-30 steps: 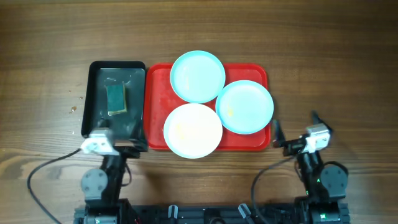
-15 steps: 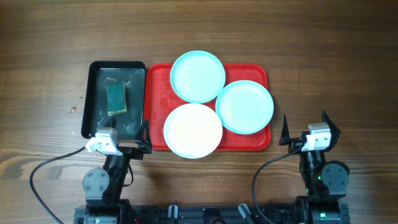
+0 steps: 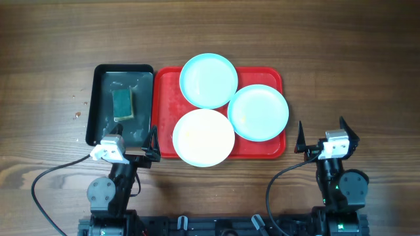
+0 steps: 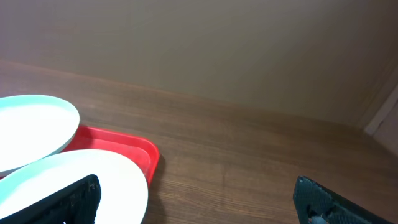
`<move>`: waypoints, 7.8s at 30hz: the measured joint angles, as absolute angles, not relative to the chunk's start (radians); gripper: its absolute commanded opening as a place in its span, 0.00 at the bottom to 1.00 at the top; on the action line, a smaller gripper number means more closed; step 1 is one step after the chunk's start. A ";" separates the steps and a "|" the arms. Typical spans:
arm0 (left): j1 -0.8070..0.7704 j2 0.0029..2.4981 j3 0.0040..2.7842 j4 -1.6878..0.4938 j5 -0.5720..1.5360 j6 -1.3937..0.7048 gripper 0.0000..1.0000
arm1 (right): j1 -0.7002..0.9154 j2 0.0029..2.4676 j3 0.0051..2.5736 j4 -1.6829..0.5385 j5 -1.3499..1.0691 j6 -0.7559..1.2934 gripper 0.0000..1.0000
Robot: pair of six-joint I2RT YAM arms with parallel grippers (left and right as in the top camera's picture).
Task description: Clean dirty plates on tray and stack at the side
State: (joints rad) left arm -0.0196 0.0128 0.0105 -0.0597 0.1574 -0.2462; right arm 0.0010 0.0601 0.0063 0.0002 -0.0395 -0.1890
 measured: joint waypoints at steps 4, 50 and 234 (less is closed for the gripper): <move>-0.020 0.013 0.010 -0.060 0.157 -0.246 1.00 | 0.001 0.060 0.006 0.000 -0.039 -0.189 1.00; -0.020 0.013 0.010 -0.052 0.173 -0.574 1.00 | 0.001 0.061 0.006 0.045 -0.329 -0.227 1.00; -0.020 1.581 1.411 -1.076 -0.020 -0.297 0.77 | 0.405 2.146 1.575 -0.571 -0.047 0.292 0.17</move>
